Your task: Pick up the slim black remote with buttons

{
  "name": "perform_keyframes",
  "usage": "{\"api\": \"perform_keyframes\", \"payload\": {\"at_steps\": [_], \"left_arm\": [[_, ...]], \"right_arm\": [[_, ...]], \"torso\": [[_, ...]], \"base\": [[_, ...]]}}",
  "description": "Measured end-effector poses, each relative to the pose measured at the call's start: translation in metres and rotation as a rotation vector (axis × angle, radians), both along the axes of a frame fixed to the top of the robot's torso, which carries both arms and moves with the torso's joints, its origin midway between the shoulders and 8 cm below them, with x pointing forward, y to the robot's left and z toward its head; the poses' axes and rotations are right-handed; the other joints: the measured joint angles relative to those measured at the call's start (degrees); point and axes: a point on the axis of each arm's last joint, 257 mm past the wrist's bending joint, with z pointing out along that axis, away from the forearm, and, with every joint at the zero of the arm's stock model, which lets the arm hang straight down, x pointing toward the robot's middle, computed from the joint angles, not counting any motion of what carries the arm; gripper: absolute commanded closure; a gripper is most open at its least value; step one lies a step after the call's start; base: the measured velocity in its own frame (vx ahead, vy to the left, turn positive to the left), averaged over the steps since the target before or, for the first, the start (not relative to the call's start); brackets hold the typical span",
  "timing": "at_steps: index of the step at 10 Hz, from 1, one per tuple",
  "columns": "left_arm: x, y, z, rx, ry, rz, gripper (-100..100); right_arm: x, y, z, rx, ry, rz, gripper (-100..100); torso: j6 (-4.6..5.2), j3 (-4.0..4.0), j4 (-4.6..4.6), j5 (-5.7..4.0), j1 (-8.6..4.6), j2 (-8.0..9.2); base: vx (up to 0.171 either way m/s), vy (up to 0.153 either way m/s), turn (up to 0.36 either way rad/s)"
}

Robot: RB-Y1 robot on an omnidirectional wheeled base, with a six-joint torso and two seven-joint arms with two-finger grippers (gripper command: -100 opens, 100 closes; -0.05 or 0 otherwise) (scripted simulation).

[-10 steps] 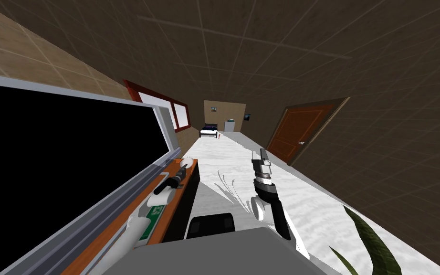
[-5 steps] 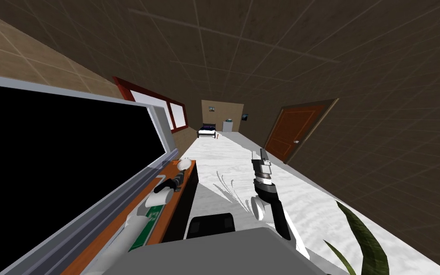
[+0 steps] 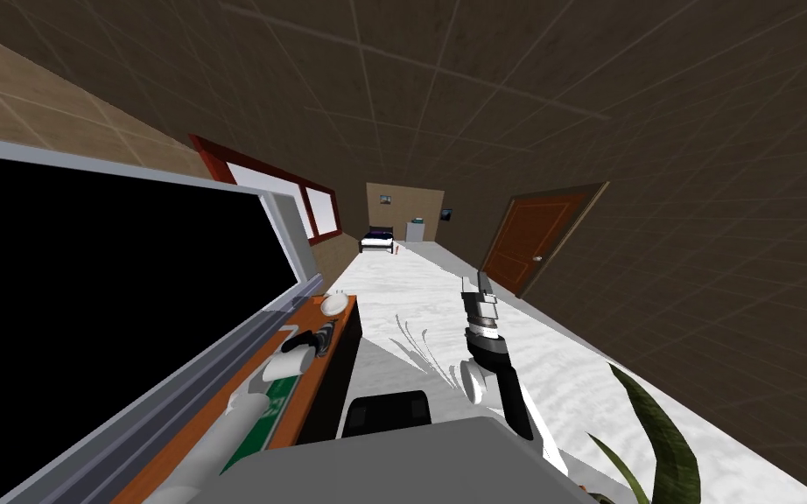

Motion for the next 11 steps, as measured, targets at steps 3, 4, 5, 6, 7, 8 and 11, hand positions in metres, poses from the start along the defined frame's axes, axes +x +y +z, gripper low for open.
{"api": "perform_keyframes", "payload": {"at_steps": [3,4,5,6,7,8,11], "left_arm": [[-0.019,0.014,-0.030,0.000,0.110,0.012,-100],[-0.028,0.020,-0.039,-0.001,0.153,0.020,-100],[-0.036,0.022,-0.044,-0.002,0.183,0.022,-100],[-0.045,0.024,-0.051,-0.003,0.225,0.028,-100],[-0.053,0.029,-0.057,-0.007,0.257,0.033,-100],[-0.061,0.034,-0.066,-0.010,0.294,0.037,-100],[-0.095,0.049,-0.088,-0.020,0.422,0.061,-100]], "right_arm": [[0.000,0.000,0.000,0.000,0.000,0.000,0],[0.000,0.000,0.000,0.000,0.000,0.000,0],[0.000,0.000,0.000,0.000,0.000,0.000,0],[0.000,0.000,0.000,0.000,0.000,0.000,0],[0.000,0.000,0.000,0.000,0.000,0.000,0],[0.000,0.000,0.000,0.000,0.000,0.000,0],[0.000,0.000,0.000,0.000,0.000,0.000,0]], "torso": [[-0.01,-0.01,-0.01,0.01,0.02,-0.01],[0.00,-0.02,-0.01,0.00,0.00,-0.04],[-0.02,-0.01,-0.01,0.00,-0.01,-0.02],[0.00,-0.03,-0.01,0.00,-0.01,-0.05],[-0.02,-0.03,-0.01,0.00,0.00,-0.04],[0.00,-0.03,-0.01,0.01,0.02,-0.04],[-0.01,-0.06,-0.02,0.01,0.01,-0.09]], "base": [[0.043,0.009,-0.067],[0.040,0.006,-0.035],[0.052,0.006,-0.064],[0.045,0.008,-0.040],[0.045,0.012,-0.065],[0.076,0.021,-0.083],[0.066,0.010,-0.063]]}}
